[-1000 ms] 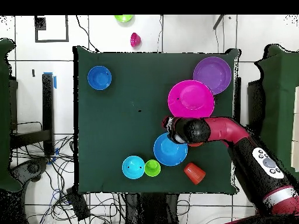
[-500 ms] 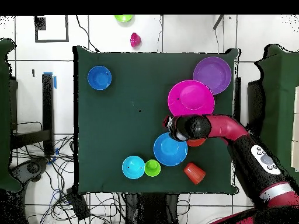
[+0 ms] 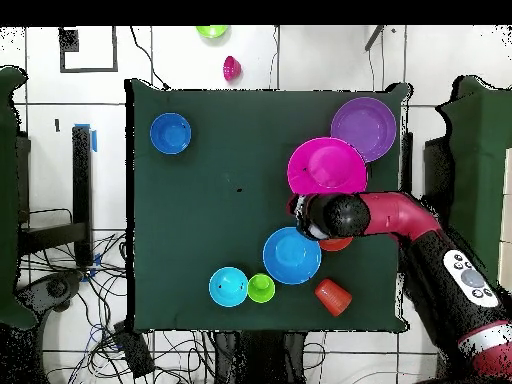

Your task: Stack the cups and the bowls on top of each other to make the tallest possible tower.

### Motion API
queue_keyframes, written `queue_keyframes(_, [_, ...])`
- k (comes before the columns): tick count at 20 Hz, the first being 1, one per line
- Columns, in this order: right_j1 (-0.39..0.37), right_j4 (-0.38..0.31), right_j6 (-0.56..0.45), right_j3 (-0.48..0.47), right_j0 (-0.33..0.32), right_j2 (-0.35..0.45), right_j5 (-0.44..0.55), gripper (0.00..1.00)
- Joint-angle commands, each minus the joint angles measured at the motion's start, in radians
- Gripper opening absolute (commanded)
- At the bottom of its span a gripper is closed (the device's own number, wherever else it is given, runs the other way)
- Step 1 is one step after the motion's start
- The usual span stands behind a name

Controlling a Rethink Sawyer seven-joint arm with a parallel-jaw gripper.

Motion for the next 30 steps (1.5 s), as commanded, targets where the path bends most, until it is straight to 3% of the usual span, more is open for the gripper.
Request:
queue_keyframes(1, [-0.173,-0.007,-0.195,0.075,0.057,0.028,0.077,1.0])
queue_keyframes(4, [-0.218,-0.005,-0.207,0.092,0.061,0.041,0.068,1.0])
queue_keyframes(7, [-0.201,0.028,-0.218,0.08,0.057,0.049,0.101,1.0])
queue_keyframes(15, [-0.159,0.028,-0.223,0.061,0.051,0.045,0.071,1.0])
queue_keyframes(18, [-0.125,-0.004,-0.218,0.049,0.048,0.04,0.01,1.0])
queue_keyframes(23, [-0.059,-0.114,-0.217,-0.008,0.072,0.008,-0.086,1.0])
queue_keyframes(30, [-0.044,-0.131,-0.211,-0.02,0.071,0.014,-0.088,1.0])
